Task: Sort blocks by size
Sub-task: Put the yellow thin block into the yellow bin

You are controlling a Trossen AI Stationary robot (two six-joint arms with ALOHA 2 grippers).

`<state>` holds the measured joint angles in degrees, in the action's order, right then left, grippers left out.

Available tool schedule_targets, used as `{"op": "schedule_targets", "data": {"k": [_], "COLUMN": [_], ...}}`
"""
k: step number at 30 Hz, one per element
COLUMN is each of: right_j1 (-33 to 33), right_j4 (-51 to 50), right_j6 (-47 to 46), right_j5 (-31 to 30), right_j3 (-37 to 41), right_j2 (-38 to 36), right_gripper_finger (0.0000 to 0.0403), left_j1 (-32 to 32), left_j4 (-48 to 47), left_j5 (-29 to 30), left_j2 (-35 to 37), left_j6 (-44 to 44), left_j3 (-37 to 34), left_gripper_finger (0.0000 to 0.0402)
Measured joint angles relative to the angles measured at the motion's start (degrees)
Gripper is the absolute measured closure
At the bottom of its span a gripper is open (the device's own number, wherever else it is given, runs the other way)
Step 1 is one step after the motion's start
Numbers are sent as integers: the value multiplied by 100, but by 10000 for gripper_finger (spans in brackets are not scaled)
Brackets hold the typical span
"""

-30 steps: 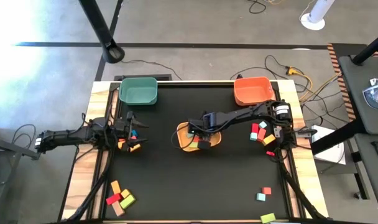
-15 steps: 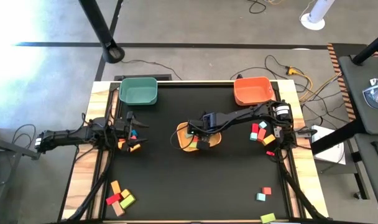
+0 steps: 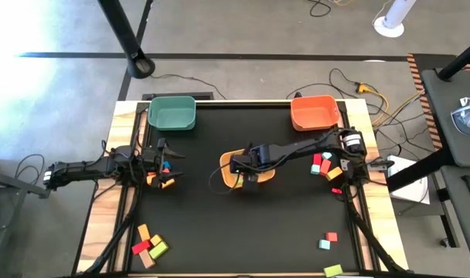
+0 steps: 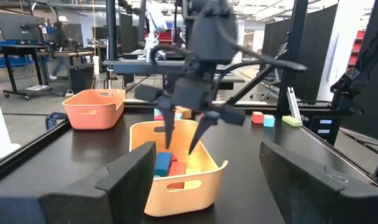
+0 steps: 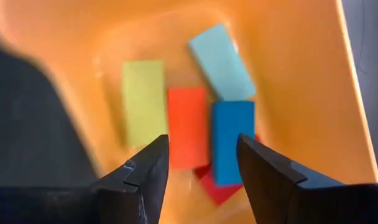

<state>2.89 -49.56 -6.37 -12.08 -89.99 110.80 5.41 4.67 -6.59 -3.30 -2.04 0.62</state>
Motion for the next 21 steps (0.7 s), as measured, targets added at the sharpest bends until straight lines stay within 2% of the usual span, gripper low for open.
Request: {"op": "schedule_targets", "data": {"k": [6, 13, 21], "right_j1": [619, 1968, 3795], "right_j4": [-1248, -2565, -2711], "right_j6": [-788, -2517, -5093], "right_j5": [-29, 43, 1090], "right_j3": [-694, -1243, -1121], "right_j2": [0, 0, 5], "right_gripper_finger": [238, 227, 188], "left_j1": [-1, 0, -1], "left_j4": [-1, 0, 0], "left_j5": [0, 0, 0], "left_j2": [1, 0, -1], "left_j6": [0, -1, 0], "left_j3": [0, 0, 0], "left_gripper_finger": [128, 128, 128]}}
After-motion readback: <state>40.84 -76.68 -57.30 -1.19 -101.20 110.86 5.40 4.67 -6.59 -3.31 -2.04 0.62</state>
